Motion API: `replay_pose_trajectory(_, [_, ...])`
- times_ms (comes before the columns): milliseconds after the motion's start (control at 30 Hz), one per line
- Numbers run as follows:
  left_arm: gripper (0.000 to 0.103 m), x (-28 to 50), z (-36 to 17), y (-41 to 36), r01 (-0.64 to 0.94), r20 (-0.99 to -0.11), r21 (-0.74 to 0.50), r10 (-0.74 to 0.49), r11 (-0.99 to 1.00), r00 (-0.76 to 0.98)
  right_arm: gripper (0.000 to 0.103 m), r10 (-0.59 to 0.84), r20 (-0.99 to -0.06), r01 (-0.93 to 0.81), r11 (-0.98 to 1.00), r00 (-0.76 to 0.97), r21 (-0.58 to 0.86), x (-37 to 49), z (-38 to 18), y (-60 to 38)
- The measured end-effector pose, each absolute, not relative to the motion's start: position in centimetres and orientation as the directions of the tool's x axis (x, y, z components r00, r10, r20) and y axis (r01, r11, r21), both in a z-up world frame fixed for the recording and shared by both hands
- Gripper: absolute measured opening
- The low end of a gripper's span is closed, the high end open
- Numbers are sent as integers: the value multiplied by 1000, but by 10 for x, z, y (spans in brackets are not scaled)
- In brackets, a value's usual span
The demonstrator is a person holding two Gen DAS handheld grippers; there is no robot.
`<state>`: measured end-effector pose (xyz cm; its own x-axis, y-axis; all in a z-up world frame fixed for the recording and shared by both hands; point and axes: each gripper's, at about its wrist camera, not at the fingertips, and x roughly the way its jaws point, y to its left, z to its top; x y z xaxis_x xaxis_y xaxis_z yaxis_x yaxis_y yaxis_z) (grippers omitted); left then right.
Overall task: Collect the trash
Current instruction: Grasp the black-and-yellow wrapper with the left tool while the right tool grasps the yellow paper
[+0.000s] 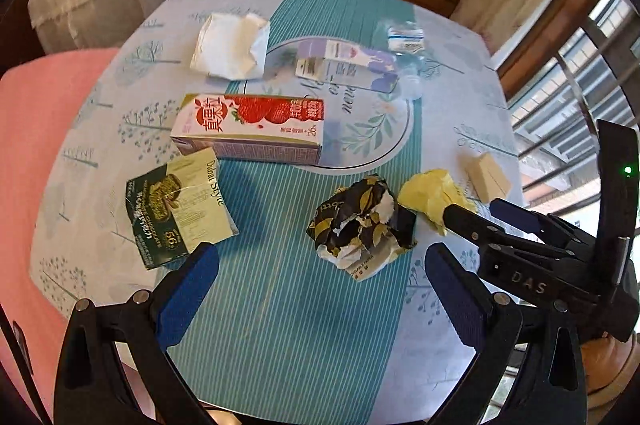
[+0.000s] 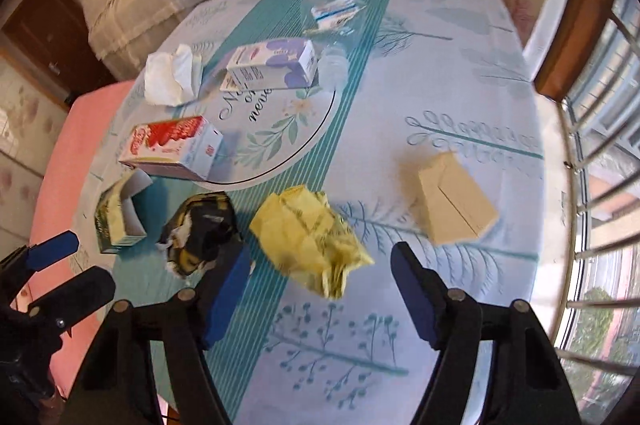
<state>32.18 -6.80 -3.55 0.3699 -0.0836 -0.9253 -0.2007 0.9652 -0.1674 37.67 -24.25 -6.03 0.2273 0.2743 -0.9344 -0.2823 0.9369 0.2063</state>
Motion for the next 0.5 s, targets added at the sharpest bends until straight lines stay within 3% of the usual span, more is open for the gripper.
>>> replay_pose_trajectory(67, [102,329,-42,-69,-222,-933,-160,-74,962,352,54,286,-941,-302,927,181,224,386,-75,-240])
replay_pose_trajectory(267, [102,349,-50,-71,-258,-943,-177,-90,950,319,38,358,-924,-375,881,132,287,393,-86,-237])
replay_pose_trajectory(300, [102,352,-53,-73,-259,-945,-184,-99,948,311,28,367,-921,-386,875,132,294,393,-85,-238])
replay_pose_trajectory(500, [102,371,-74,-88,-265,-955,-209,-139,941,260,23,376,-914,-403,868,151,291,400,-80,-246])
